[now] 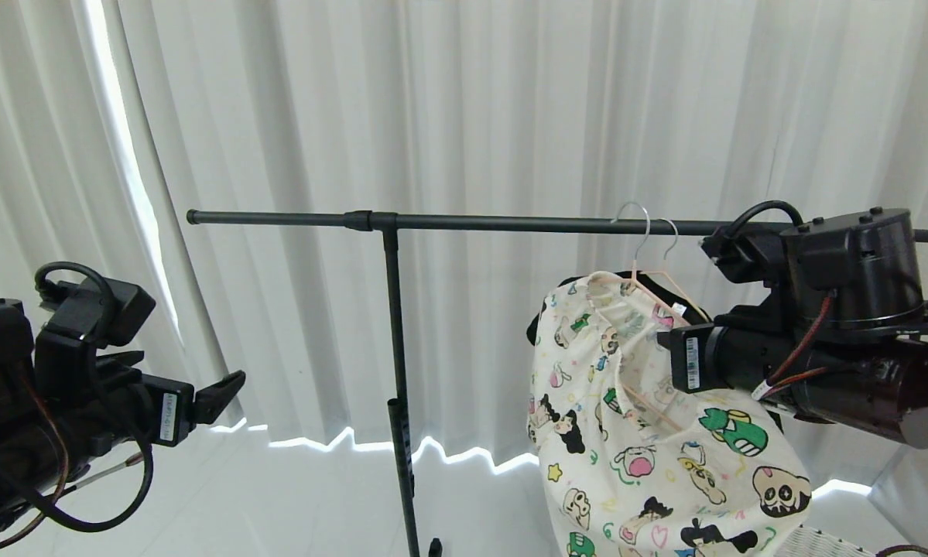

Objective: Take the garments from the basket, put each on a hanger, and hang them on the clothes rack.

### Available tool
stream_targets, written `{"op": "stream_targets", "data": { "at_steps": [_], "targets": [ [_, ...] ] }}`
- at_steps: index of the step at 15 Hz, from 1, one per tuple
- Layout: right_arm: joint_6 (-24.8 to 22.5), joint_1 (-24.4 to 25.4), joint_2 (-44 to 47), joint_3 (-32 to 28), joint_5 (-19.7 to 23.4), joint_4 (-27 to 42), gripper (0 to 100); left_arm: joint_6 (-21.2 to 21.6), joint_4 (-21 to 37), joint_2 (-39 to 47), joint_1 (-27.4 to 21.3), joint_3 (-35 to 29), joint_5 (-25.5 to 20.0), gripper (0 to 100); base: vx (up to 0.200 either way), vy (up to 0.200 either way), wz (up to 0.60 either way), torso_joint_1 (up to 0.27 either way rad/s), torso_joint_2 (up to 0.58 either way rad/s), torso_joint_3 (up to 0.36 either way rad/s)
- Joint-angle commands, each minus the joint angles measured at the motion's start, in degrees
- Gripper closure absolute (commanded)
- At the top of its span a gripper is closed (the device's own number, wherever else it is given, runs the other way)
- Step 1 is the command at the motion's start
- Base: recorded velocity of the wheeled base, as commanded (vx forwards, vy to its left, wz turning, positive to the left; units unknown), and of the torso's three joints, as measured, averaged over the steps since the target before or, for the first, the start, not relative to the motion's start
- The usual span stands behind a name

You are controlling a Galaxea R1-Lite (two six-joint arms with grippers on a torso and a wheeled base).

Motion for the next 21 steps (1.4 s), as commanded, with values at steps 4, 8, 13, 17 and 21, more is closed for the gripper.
{"op": "stream_targets", "data": {
  "at_steps": [4,8,13,17,21],
  "targets": [
    [-0.4,0.0,1.0,-0.1,-0.1,-1.2,100,-0.5,0.0,0.2,-2.8,0.0,-0.1,0,0.15,0.0,0.0,0.001,0.0,0.003],
    [-1.0,0.0,1.3,-0.1,-0.1,-2.6,100,-0.5,0.0,0.2,-4.6,0.1,-0.1,0,0.2,0.0,0.0,0.004,0.0,0.0],
    [-1.8,0.0,1.4,0.0,-0.1,-2.6,100,-0.5,0.0,-0.2,-5.8,1.0,-0.1,0,0.16,0.0,0.0,0.003,0.0,0.001],
    [-2.9,-1.0,3.0,-0.6,0.1,-2.7,100,-0.4,-0.1,-2.0,-8.0,2.3,-0.2,0,0.0,0.0,0.0,0.0,0.0,0.0],
    [-5.6,-4.0,8.1,-3.5,0.4,-5.9,100,-0.4,-0.1,-2.7,-9.7,1.9,-0.2,0,0.0,0.0,0.0,0.0,0.0,0.0]
  ]
}}
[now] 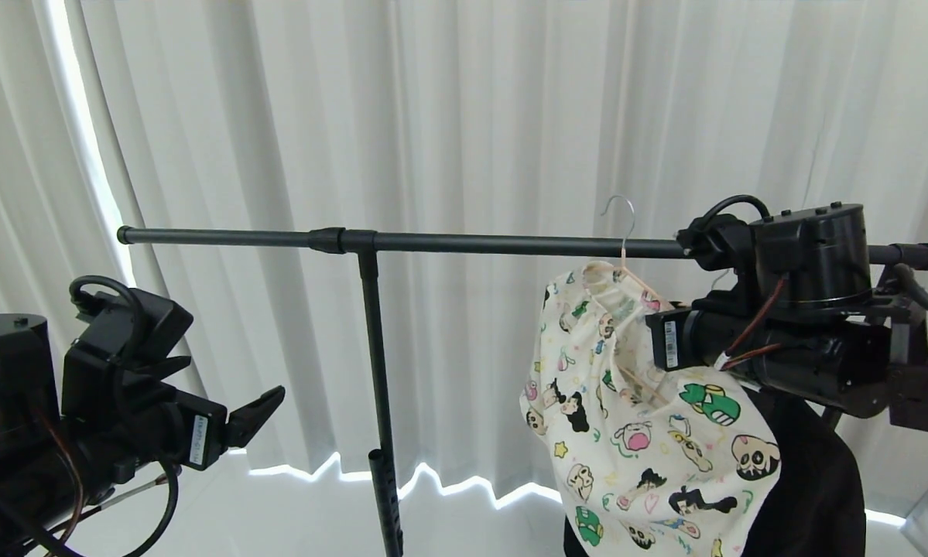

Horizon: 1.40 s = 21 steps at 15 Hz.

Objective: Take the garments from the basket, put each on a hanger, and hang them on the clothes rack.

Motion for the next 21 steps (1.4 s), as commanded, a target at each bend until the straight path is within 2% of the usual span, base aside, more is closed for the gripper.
{"op": "stream_targets", "data": {
  "at_steps": [1,5,9,16,17,21],
  "targets": [
    [-0.9,-1.6,4.0,-1.2,0.1,-1.0,100,0.1,0.0,-0.8,-0.9,0.0,0.0,0,0.0,0.0,0.0,0.0,0.0,0.0],
    [-0.9,-1.9,7.1,-1.4,0.6,-1.4,100,0.1,0.0,-1.5,-2.0,0.0,0.0,0,0.0,0.0,0.0,0.0,0.0,0.0],
    [-0.8,-2.2,9.5,-1.4,0.8,-3.0,100,0.1,0.0,-1.7,-7.1,0.0,0.0,0,0.0,0.0,0.0,0.0,0.0,0.0],
    [-0.7,-2.6,9.1,-1.2,1.0,-3.4,100,0.1,0.0,-1.7,-7.8,0.1,0.1,0,0.0,0.0,0.0,0.0,0.0,0.0],
    [-0.7,-2.4,8.7,-1.1,1.0,-3.3,0,0.1,0.0,-1.7,-7.8,0.2,0.1,0,0.0,0.0,0.0,0.0,0.0,0.0],
    [-0.3,-2.4,4.4,0.0,0.5,-3.8,0,-0.1,0.0,-2.3,-7.5,0.2,0.2,0,0.0,0.0,0.0,0.0,0.0,0.0]
  ]
}}
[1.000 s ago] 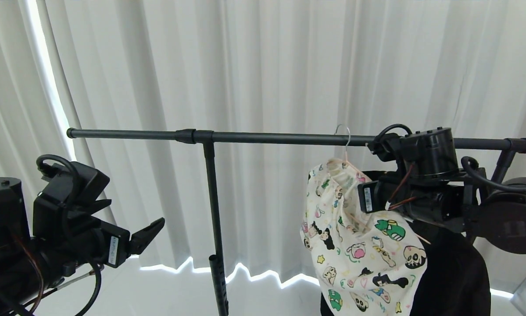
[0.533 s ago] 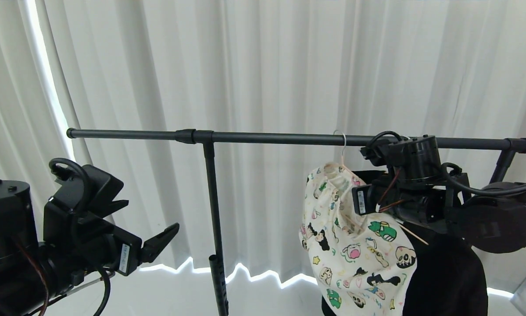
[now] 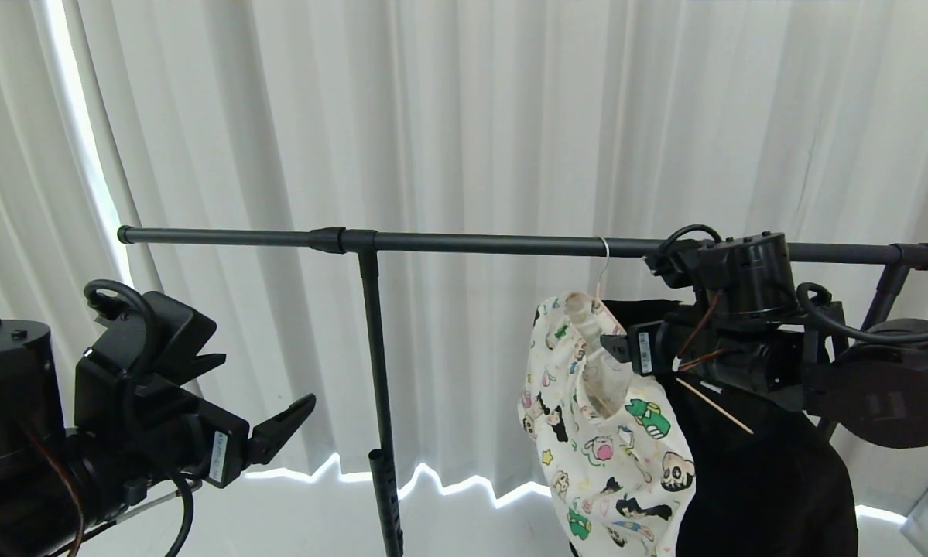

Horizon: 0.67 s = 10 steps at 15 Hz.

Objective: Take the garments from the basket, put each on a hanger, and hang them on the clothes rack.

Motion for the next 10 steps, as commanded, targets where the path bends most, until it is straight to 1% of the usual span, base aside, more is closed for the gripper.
{"op": "stream_targets", "data": {
  "at_steps": [1,3,4,6,7,9,10],
  "targets": [
    [0.0,0.0,-5.2,1.6,0.2,0.0,0,0.0,0.0,-0.5,0.5,0.1,0.1,0,0.0,0.0,0.0,0.0,0.0,0.0],
    [0.2,-0.1,-10.7,4.6,0.3,0.4,0,0.0,0.0,-1.1,2.6,0.9,0.1,0,0.0,0.0,0.0,0.0,0.0,0.0],
    [0.3,-0.1,-15.3,7.4,0.3,0.3,0,0.0,0.0,-1.7,4.3,1.4,0.1,0,0.0,0.0,0.0,0.0,0.0,0.0],
    [0.3,-0.5,-21.7,11.2,0.0,0.6,0,0.0,0.0,-2.3,6.9,1.4,0.1,0,0.0,0.0,0.0,0.0,0.0,0.0],
    [-0.5,-2.1,-24.7,13.6,-0.2,1.4,0,0.0,0.0,-2.3,8.4,1.4,0.1,0,-0.2,0.0,0.0,0.007,0.0,-0.002],
    [-6.0,-6.2,-30.7,16.5,-0.2,6.7,0,0.0,0.0,-2.8,11.4,1.1,0.1,0,-0.2,0.0,0.0,0.012,0.0,-0.002],
    [-10.1,-9.6,-34.3,16.9,-0.2,12.2,0,0.1,0.0,-3.0,13.2,1.0,0.1,0,-0.2,0.0,0.0,0.007,0.0,0.007]
  ]
}}
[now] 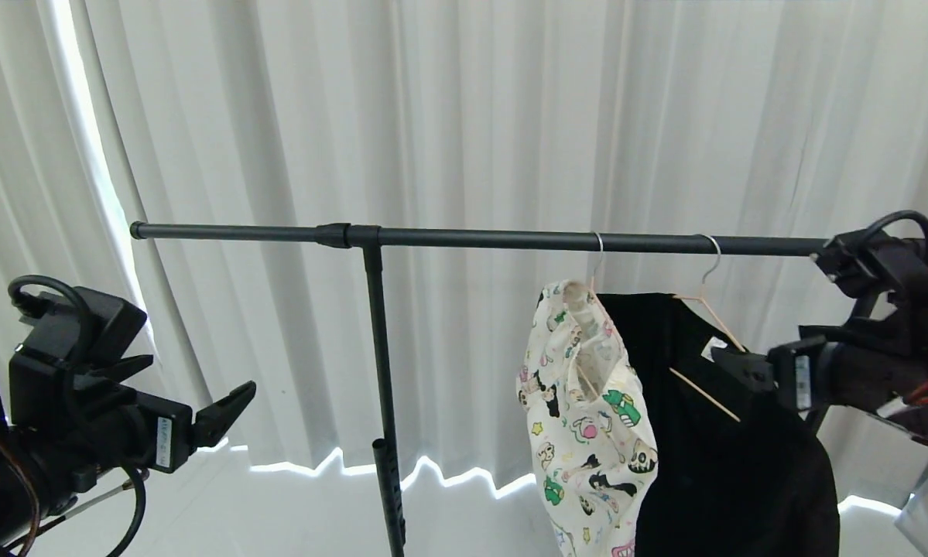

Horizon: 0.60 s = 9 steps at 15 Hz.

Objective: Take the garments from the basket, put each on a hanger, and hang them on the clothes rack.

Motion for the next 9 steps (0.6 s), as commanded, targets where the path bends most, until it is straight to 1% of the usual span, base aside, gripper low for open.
{"op": "stream_targets", "data": {
  "at_steps": [1,2,4,7,9],
  "targets": [
    [-6.6,-7.4,-11.5,2.3,0.0,9.3,0,0.0,0.0,-1.5,3.4,-0.1,0.0,0,-0.2,0.0,0.0,-0.002,0.0,0.007],
    [-8.5,-10.1,-13.8,2.2,-0.1,12.8,0,0.0,0.0,-1.9,4.5,-0.1,0.0,0,-0.2,0.0,0.0,-0.017,-0.01,0.002],
    [-11.4,-15.4,-17.7,2.3,-0.1,17.1,0,0.1,0.0,-3.2,5.9,0.0,0.0,0,-0.2,0.0,0.0,-0.002,0.0,0.002],
    [-17.3,-24.3,-22.3,3.2,-0.1,19.2,0,0.4,0.0,-5.8,7.6,0.6,0.0,0,-0.2,0.0,0.0,0.002,0.01,0.005],
    [-20.6,-29.9,-24.5,6.1,-0.1,18.9,0,0.5,0.0,-8.0,7.8,2.3,0.0,0,-0.2,0.0,0.0,0.005,0.0,0.002]
  ]
}}
